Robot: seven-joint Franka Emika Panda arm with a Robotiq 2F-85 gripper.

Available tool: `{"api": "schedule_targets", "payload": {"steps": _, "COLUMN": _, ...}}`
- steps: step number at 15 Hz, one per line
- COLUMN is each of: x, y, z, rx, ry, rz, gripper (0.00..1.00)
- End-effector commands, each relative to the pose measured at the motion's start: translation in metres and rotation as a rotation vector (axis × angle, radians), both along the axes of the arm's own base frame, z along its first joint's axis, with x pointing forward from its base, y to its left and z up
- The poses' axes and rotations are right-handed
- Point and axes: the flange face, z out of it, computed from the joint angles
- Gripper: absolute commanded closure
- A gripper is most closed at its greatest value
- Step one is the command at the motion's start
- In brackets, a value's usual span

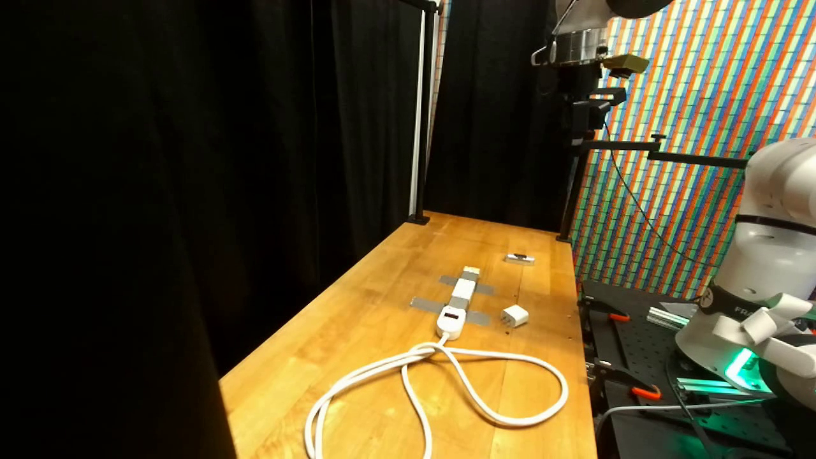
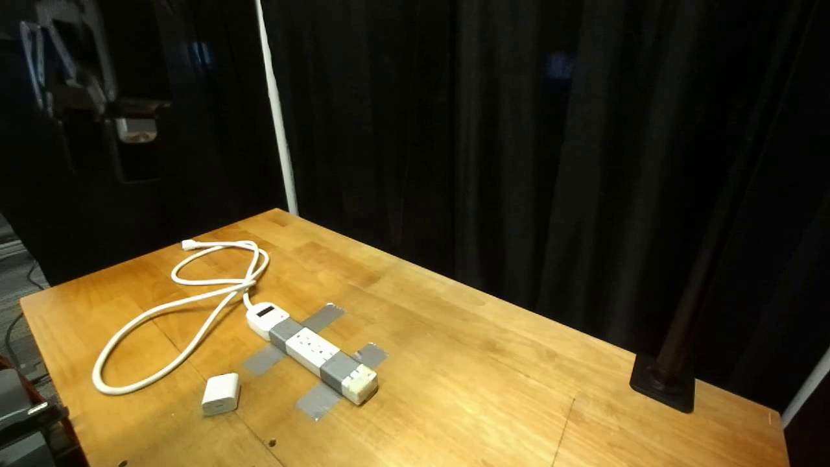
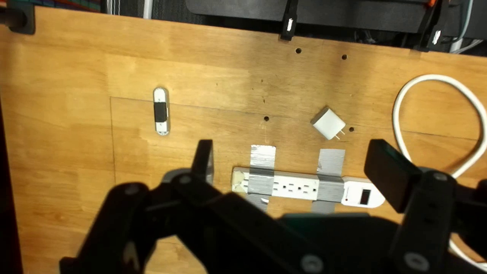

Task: Pick up the charger head and put it on the adapter

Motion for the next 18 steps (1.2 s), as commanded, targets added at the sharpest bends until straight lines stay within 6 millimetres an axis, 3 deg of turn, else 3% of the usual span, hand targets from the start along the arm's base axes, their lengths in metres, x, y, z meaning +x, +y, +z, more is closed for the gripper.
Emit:
{"api": "schedule_targets", "payload": {"steps": 1, "x": 0.016, "y": -0.012, "z": -0.027, "rx": -0.047, "ry": 0.002, "rz": -0.194, "gripper": 0.00}}
{"api": "schedule_targets", "payload": {"steps": 5, "x": 0.037, "y": -0.014, "z": -0.089, "rx": -0.030, "ry": 0.050, "rz": -0.330, "gripper": 0.00}}
{"api": "schedule_targets", "payload": {"steps": 9, "x": 0.048, "y": 0.018, "z": -0.146, "rx": 0.003, "ry": 0.099, "rz": -0.070, "gripper": 0.00}}
{"api": "schedule_targets", "payload": {"steps": 14, "x": 0.046, "y": 0.058, "z": -0.188, "rx": 0.022, "ry": 0.126, "rz": 0.205, "gripper": 0.00}}
{"api": "schedule_targets", "payload": {"steps": 18, "x": 0.042, "y": 0.073, "z": -0.219, "rx": 0.058, "ry": 0.109, "rz": 0.413, "gripper": 0.00}}
